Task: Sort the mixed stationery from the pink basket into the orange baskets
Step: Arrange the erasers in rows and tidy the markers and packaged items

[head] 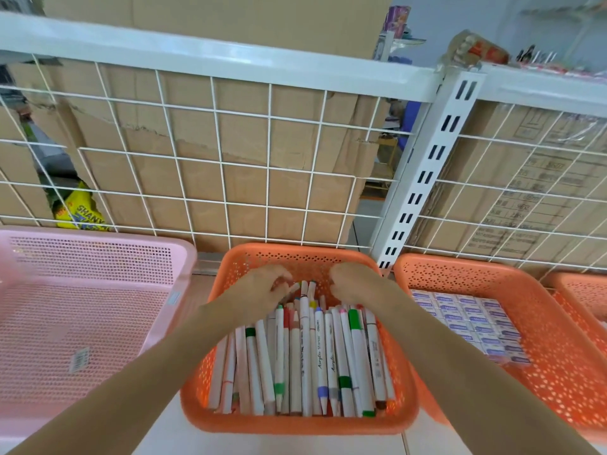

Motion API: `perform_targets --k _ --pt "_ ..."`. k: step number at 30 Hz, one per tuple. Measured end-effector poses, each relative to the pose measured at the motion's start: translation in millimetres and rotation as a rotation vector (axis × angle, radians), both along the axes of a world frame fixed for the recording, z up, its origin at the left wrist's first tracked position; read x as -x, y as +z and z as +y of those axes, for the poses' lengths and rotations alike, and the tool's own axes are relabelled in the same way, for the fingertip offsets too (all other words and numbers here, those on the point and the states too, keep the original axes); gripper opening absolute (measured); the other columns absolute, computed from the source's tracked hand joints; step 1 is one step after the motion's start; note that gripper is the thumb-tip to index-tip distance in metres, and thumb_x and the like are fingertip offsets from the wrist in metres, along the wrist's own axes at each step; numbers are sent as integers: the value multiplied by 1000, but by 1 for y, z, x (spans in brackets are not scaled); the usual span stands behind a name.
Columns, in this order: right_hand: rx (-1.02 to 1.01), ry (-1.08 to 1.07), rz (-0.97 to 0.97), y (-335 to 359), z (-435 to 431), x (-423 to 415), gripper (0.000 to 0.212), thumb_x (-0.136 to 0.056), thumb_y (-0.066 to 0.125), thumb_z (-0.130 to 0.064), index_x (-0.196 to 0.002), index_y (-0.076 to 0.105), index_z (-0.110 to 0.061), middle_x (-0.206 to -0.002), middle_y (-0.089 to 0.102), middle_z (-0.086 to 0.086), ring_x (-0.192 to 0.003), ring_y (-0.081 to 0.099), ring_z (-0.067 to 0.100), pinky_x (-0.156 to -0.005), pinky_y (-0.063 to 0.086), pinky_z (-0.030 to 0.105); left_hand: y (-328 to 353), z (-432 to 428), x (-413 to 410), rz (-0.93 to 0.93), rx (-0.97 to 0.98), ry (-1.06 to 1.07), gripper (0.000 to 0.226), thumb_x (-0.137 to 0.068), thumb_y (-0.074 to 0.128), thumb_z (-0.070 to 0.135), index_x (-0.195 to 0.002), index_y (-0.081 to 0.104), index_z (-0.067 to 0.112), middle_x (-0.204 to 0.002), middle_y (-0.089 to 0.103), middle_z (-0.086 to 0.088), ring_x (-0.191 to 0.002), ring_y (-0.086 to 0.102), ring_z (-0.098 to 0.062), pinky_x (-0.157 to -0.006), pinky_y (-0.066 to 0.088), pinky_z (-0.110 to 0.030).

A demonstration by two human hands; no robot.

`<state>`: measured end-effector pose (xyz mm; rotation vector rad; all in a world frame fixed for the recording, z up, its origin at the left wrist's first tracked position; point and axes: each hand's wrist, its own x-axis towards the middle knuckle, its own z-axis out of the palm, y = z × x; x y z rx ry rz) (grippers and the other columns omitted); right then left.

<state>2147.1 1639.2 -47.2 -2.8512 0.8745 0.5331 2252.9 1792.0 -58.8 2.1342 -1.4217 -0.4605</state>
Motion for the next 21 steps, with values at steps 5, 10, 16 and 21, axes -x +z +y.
perform_targets --k 5,10,16,21 --pt "-22 55 -29 2 -13 7 21 -89 46 -2 -93 66 -1 -93 65 10 -82 59 24 -65 44 28 -13 -32 -19 105 -212 -10 23 -94 49 16 -112 62 7 -113 63 -11 -103 60 -27 -88 48 -32" --pt "-28 153 -7 2 -15 14 20 -88 53 -6 -97 70 -4 -96 69 9 -83 62 23 -74 50 32 -19 -51 -20 -9 -260 103 31 -84 68 23 -112 64 10 -113 59 -2 -102 57 -20 -89 46 -28" --pt "-95 183 -91 7 -14 17 26 -93 49 -14 -110 68 -12 -113 66 4 -100 59 20 -89 46 33 -26 -62 -19 -205 -329 131 27 -84 66 22 -110 61 14 -111 61 -2 -97 58 -19 -87 50 -30" --pt "-218 136 -243 -2 -14 -2 33 -94 47 -14 -126 58 -13 -131 57 2 -118 51 20 -97 39 28 -17 -51 -20 -179 -253 124 29 -89 58 34 -110 61 14 -105 62 0 -88 57 -15 -78 46 -23"
